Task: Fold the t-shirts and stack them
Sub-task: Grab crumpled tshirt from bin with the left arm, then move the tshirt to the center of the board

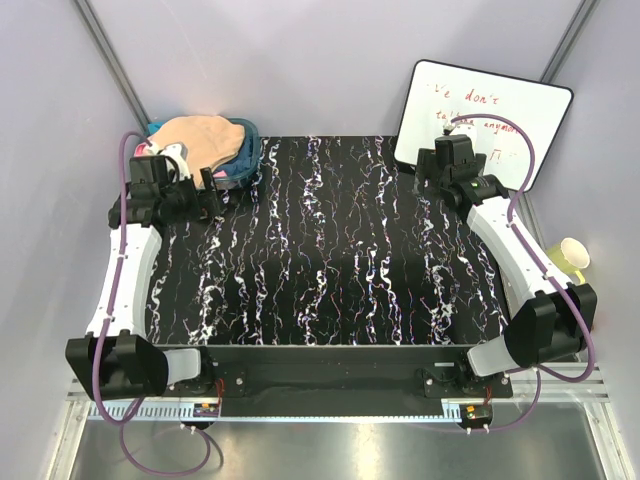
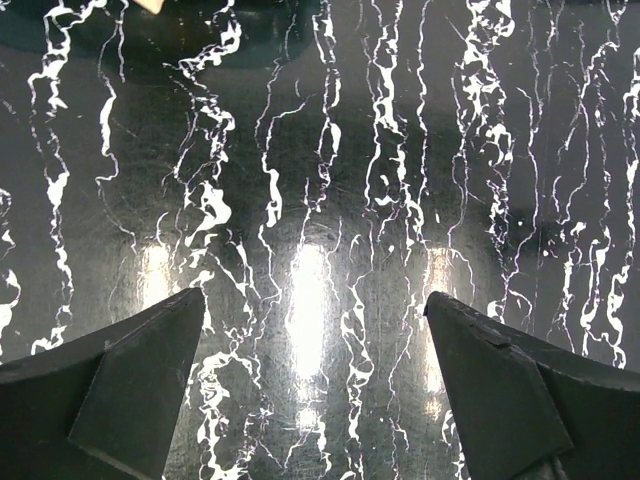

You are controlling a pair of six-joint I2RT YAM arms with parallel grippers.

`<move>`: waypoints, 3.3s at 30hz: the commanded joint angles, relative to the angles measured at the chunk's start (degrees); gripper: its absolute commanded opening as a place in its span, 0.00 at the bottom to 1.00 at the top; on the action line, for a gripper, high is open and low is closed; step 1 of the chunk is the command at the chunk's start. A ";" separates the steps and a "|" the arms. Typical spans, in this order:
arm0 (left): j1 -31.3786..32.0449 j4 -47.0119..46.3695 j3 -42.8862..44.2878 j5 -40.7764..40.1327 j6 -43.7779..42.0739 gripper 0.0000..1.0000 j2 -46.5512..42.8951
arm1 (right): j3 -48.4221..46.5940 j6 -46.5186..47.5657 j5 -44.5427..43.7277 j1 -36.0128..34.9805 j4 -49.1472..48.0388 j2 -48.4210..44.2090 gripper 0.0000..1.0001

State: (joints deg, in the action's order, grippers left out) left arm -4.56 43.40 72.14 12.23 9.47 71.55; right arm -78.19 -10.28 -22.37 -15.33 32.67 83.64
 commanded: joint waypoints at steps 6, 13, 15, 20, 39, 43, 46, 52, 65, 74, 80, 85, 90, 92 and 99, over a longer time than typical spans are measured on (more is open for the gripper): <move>0.78 -2.09 3.35 -3.06 1.60 0.99 6.93 | -1.96 1.84 0.66 -0.49 -1.55 0.74 1.00; 0.78 -2.97 20.81 -9.59 3.36 0.99 23.25 | -1.00 3.87 4.27 -0.49 -5.67 2.94 1.00; 0.69 -3.14 26.79 -10.38 3.53 0.99 28.35 | -0.12 3.87 4.18 -0.49 -7.60 2.85 1.00; 0.34 -2.97 35.87 -10.73 5.98 0.99 36.90 | 0.76 3.69 4.70 -0.49 -8.41 4.25 1.00; -2.65 3.88 55.56 -20.84 15.31 0.88 57.47 | 5.60 6.68 3.82 -0.49 -9.99 4.78 1.00; -2.47 6.87 58.29 -22.95 14.61 0.81 60.02 | 5.51 7.12 3.47 -0.49 -10.16 5.66 1.00; -2.12 7.49 58.82 -22.17 13.99 0.74 61.34 | 5.24 7.03 3.56 -0.49 -10.17 6.28 1.00; -1.51 7.67 58.91 -21.81 13.20 0.06 62.92 | 5.33 7.03 3.65 -0.40 -10.52 6.63 1.00; -0.63 3.64 54.61 -19.00 11.27 0.00 52.83 | 8.40 4.49 4.88 -0.49 -10.60 3.82 1.00; 0.16 -16.94 38.69 -8.99 12.94 0.00 31.73 | 10.69 1.93 7.52 -0.49 -10.34 1.36 0.98; 6.74 -15.72 42.37 -1.51 10.13 0.00 28.21 | 10.26 2.46 4.44 -0.40 -10.25 0.21 1.00; 14.92 -12.20 48.61 5.95 11.78 0.00 28.73 | 7.89 1.59 0.93 -0.40 -9.73 1.44 1.00; 23.69 -12.11 49.15 14.90 16.10 0.00 31.62 | 4.20 1.76 -4.42 0.91 -7.89 4.25 1.00; 27.04 -12.02 48.63 16.76 16.28 0.00 32.68 | 1.21 -0.33 -4.70 4.33 -6.66 5.66 1.00; 37.15 -7.29 29.17 21.77 13.12 0.00 37.60 | -4.51 0.35 1.36 11.20 -5.07 7.94 1.00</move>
State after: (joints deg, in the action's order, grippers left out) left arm 29.76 33.23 112.53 27.35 23.79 106.28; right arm -78.96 -10.17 -21.87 -4.78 26.70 91.11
